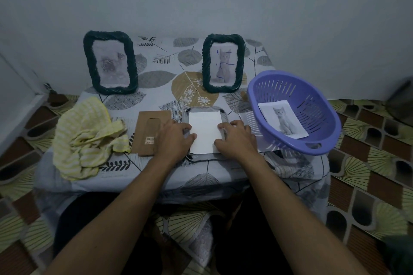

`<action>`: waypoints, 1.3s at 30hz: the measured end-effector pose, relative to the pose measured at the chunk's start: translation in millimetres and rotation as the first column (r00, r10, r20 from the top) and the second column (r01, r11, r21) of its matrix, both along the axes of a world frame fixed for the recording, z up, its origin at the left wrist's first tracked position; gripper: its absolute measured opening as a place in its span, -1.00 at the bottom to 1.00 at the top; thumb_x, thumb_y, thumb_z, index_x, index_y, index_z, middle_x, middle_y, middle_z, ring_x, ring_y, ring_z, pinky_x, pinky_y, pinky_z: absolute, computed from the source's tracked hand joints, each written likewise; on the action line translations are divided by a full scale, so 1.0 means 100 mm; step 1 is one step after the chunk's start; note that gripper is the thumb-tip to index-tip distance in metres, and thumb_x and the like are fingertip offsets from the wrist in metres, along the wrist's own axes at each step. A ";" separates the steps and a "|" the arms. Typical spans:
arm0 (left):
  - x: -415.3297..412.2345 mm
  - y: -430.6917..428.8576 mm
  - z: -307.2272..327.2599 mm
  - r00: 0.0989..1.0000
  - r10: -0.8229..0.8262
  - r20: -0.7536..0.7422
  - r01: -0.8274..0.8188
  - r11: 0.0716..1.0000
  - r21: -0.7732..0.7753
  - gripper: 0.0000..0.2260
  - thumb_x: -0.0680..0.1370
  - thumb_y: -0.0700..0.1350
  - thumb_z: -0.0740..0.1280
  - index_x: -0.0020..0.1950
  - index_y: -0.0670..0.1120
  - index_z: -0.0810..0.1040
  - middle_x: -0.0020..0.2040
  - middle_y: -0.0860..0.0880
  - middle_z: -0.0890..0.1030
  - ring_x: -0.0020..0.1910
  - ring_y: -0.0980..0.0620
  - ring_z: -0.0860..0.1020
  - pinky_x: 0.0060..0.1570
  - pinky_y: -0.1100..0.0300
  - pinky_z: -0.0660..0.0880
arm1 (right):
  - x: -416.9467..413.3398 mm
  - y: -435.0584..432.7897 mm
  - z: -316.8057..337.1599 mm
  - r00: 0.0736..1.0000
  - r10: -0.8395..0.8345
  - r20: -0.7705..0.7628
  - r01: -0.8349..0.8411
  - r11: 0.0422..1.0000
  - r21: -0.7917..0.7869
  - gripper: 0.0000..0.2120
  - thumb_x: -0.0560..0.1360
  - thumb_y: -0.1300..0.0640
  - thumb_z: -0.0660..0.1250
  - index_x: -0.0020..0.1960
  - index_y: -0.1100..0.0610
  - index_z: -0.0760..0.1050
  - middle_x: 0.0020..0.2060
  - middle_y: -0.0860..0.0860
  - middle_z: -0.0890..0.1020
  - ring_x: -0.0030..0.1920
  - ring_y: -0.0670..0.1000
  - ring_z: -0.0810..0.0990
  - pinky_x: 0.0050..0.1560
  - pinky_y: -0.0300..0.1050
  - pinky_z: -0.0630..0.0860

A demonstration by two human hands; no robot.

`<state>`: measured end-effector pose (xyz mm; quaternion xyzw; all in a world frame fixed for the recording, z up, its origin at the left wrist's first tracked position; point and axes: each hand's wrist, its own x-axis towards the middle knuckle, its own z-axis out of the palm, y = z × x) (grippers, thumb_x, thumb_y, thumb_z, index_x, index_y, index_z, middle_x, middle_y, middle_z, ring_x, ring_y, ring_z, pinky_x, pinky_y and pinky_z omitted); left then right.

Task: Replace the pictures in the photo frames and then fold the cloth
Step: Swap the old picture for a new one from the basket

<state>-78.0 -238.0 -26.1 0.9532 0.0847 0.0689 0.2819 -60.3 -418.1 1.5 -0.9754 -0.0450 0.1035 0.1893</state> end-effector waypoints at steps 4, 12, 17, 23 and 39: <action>0.00 0.00 -0.02 1.000 0.002 0.003 -0.002 1.000 -0.017 -0.66 0.54 0.08 0.40 0.27 -0.01 0.62 0.15 -0.12 0.53 0.23 -0.15 0.40 0.09 -0.01 0.42 | 0.01 0.00 -0.01 1.000 -0.004 -0.004 0.004 1.000 0.011 -0.46 0.49 0.01 0.27 0.47 -0.05 0.33 0.44 0.10 0.29 0.40 0.19 0.26 0.34 0.10 0.27; 0.02 0.04 -0.02 0.999 0.006 0.047 0.000 0.993 -0.121 -0.74 0.58 -0.03 0.32 0.24 -0.05 0.60 0.09 -0.12 0.57 0.22 -0.14 0.38 0.10 0.01 0.36 | -0.03 0.05 0.04 0.995 -0.030 0.097 0.023 0.997 0.070 -0.47 0.49 -0.06 0.30 0.45 -0.06 0.36 0.47 0.06 0.27 0.44 0.17 0.21 0.36 0.09 0.23; -0.01 0.23 0.01 0.997 0.040 0.066 -0.032 0.993 -0.114 -0.76 0.56 -0.06 0.30 0.19 -0.02 0.62 0.06 -0.07 0.58 0.17 -0.11 0.46 0.06 0.06 0.38 | -0.13 0.26 0.11 0.976 0.064 0.209 -0.099 0.981 0.164 -0.57 0.51 0.00 0.30 0.38 -0.03 0.46 0.39 0.05 0.38 0.39 0.14 0.27 0.33 0.09 0.24; -0.13 0.69 0.00 0.974 0.227 -0.027 -0.228 0.973 -0.034 -0.67 0.49 -0.01 0.28 0.20 -0.06 0.60 0.15 -0.20 0.58 0.10 -0.25 0.53 0.13 -0.07 0.51 | -0.23 0.64 0.13 0.940 0.272 0.205 -0.304 0.942 0.143 -0.66 0.58 0.05 0.20 0.33 -0.02 0.51 0.36 0.03 0.46 0.37 0.12 0.27 0.31 0.09 0.23; -0.22 0.93 -0.08 0.931 0.314 -0.189 -0.312 0.949 0.041 -0.51 0.48 0.14 0.33 0.18 -0.24 0.56 0.31 -0.32 0.45 0.22 -0.30 0.46 0.17 -0.03 0.46 | -0.23 1.03 -0.04 0.933 0.358 0.033 -0.353 0.929 -0.106 -0.62 0.59 -0.04 0.12 0.32 0.02 0.50 0.54 0.10 0.17 0.51 0.19 -0.02 0.39 0.26 0.01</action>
